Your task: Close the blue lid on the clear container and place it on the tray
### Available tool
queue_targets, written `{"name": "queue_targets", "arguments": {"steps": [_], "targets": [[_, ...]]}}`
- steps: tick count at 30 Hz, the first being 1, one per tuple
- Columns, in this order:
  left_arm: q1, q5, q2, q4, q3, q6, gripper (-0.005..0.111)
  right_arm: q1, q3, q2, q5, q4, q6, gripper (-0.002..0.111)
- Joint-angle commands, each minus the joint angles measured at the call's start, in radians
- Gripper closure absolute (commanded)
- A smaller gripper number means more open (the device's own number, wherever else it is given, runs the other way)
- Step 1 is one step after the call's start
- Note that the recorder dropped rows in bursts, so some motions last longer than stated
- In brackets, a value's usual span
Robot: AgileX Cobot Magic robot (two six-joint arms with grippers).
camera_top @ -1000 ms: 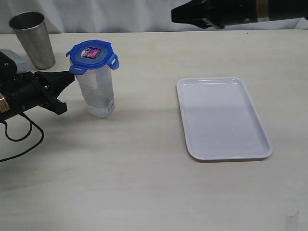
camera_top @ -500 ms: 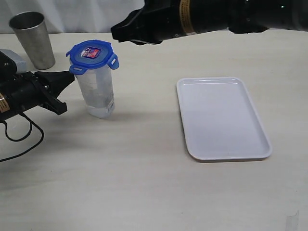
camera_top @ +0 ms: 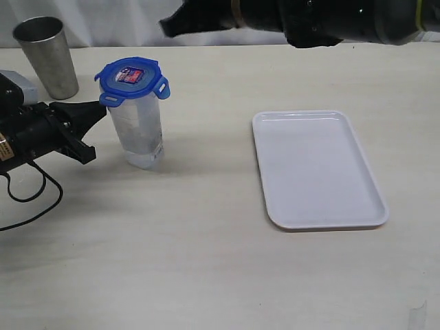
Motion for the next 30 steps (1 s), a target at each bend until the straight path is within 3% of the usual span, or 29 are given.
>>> {"name": "queue_targets", "arguments": {"steps": [1,7,10,19,30], "targets": [[-0.005,-0.014,0.003,-0.021,-0.005,-0.002,0.107,0.032,-0.060,-0.016,0.485,0.248,-0.471,0.104],[-0.005,-0.014,0.003,-0.036,-0.005,-0.002,0.107,-0.054,-0.330,0.025,0.690,1.466,-1.499,0.104],[-0.005,-0.014,0.003,-0.033,-0.005,-0.002,0.107,-0.062,-0.448,0.039,0.859,1.796,-1.786,0.104],[-0.005,-0.014,0.003,-0.025,-0.005,-0.002,0.107,0.132,-0.658,0.136,1.091,1.752,-1.842,0.104],[-0.005,-0.014,0.003,0.017,-0.005,-0.002,0.107,0.137,-0.879,0.290,1.112,1.769,-1.816,0.104]]}}
